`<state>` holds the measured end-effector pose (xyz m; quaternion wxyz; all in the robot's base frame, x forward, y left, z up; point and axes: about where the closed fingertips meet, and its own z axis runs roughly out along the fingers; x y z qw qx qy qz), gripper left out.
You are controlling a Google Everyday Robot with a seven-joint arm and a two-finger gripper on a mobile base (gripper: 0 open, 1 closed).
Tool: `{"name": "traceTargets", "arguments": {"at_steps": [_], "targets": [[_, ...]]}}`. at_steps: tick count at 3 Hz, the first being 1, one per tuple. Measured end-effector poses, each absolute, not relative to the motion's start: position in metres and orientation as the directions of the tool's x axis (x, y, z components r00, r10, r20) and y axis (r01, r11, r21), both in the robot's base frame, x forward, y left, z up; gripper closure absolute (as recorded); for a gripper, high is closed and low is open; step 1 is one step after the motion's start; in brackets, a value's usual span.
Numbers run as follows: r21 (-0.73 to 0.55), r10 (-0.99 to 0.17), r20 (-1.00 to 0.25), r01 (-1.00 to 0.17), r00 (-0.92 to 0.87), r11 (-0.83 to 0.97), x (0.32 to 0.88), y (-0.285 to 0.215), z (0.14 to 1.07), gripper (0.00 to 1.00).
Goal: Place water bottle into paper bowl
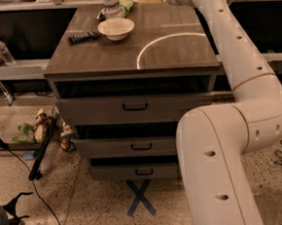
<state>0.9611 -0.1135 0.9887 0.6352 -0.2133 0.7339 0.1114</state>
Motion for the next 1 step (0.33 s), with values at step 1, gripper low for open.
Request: {"name": "traceTargets", "arguments": {"at_steps": [1], "targets": [[-0.19, -0.25, -0.953, -0.307, -0.171, 0.933, 0.9528, -0.1977, 0.9851, 0.0]]}}
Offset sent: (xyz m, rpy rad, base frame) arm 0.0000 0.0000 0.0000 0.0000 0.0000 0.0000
